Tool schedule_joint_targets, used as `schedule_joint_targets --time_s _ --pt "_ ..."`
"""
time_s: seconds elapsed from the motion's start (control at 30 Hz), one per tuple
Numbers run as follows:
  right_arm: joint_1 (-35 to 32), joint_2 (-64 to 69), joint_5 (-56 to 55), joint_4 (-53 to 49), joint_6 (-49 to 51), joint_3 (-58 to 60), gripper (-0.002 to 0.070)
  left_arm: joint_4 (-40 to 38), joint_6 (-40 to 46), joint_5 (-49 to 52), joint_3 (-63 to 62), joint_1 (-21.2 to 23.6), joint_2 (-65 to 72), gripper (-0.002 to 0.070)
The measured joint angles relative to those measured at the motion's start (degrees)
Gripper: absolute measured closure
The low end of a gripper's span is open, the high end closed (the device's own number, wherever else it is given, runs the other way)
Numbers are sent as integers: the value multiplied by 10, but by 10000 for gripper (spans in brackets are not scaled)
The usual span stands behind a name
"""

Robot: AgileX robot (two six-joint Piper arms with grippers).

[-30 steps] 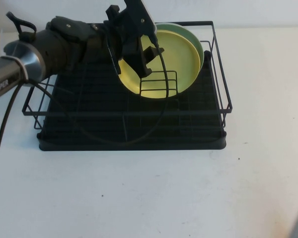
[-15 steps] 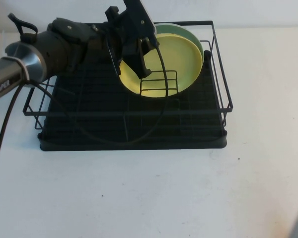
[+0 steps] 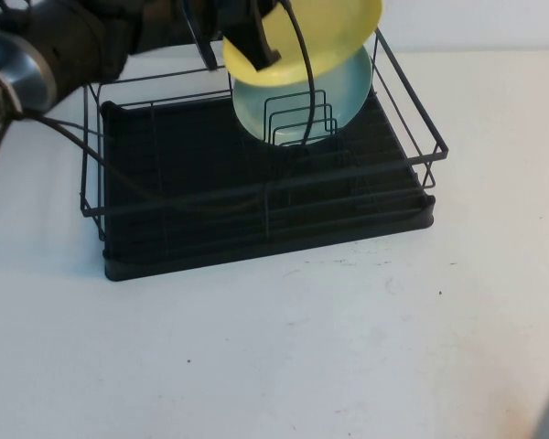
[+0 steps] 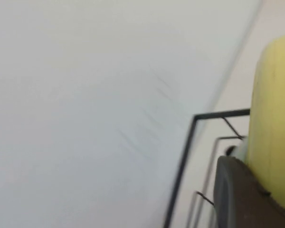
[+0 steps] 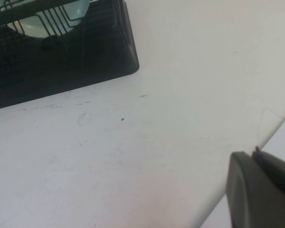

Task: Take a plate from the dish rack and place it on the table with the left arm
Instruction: Place the plate from the table

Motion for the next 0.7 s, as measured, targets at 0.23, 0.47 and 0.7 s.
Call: schedule_joint_targets --time_s 0.23,0.47,0.7 --pt "0 0 0 0 0 0 696 0 -15 24 -3 1 -51 602" --pt "0 0 0 0 0 0 696 84 -325 96 -3 1 -120 602" --pt "0 0 0 0 0 0 696 277 -679 346 -7 44 -160 602"
